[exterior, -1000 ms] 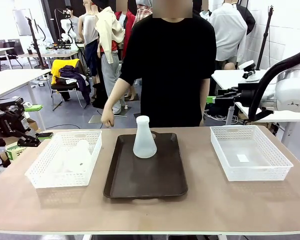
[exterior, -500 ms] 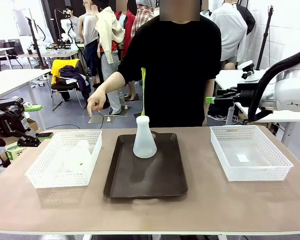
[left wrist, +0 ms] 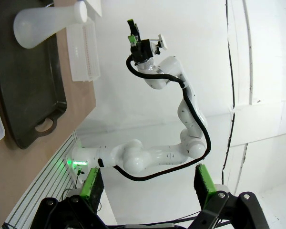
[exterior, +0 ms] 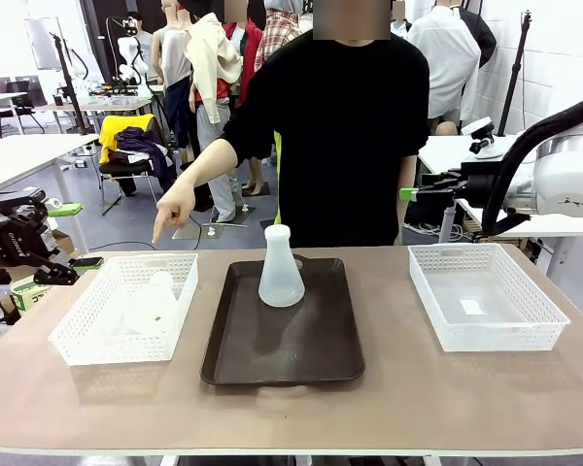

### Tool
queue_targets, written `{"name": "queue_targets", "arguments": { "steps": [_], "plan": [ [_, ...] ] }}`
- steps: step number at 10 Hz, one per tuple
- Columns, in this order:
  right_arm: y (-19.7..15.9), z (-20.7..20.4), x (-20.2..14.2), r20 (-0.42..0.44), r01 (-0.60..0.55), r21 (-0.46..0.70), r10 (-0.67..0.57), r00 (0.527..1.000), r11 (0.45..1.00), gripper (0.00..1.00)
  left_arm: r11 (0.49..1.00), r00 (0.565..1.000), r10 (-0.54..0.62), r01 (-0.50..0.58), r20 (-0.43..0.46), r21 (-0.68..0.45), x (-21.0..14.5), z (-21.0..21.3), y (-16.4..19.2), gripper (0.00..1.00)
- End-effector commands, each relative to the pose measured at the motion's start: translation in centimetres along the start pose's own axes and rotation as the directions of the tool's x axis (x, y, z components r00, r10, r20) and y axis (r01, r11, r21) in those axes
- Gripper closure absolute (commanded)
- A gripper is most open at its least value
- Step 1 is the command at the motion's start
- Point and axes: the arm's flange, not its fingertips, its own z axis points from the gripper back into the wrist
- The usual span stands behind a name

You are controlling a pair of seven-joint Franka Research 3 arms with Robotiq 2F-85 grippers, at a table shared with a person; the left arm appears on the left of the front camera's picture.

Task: Prepare the laboratory tools.
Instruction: Pick up the Big flask that the person points to.

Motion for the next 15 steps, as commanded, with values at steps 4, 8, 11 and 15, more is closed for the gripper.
{"name": "queue_targets", "arguments": {
  "steps": [4,8,11,15],
  "plan": [
    [0.0,-0.1,0.2,-0.012,0.008,0.001,-0.008,1.0,1.0,0.0,1.0,1.0,0.0,0.0,0.0,0.0,0.0,0.0,0.0,0.0],
    [0.0,-0.1,0.2,-0.012,0.008,0.001,-0.008,1.0,1.0,0.0,0.949,0.99,-0.139,0.125,0.028,0.29,-0.3,-1.8,-6.1,0.0],
    [0.0,-0.1,0.2,-0.012,0.008,0.001,-0.008,1.0,1.0,0.0,0.638,0.989,-0.116,0.006,0.089,0.77,3.3,-4.9,-9.2,0.0],
    [0.0,-0.1,0.2,-0.012,0.008,0.001,-0.008,1.0,1.0,0.0,0.169,0.982,0.067,-0.184,0.175,0.968,9.9,-9.5,-7.2,0.0]
  ]
}}
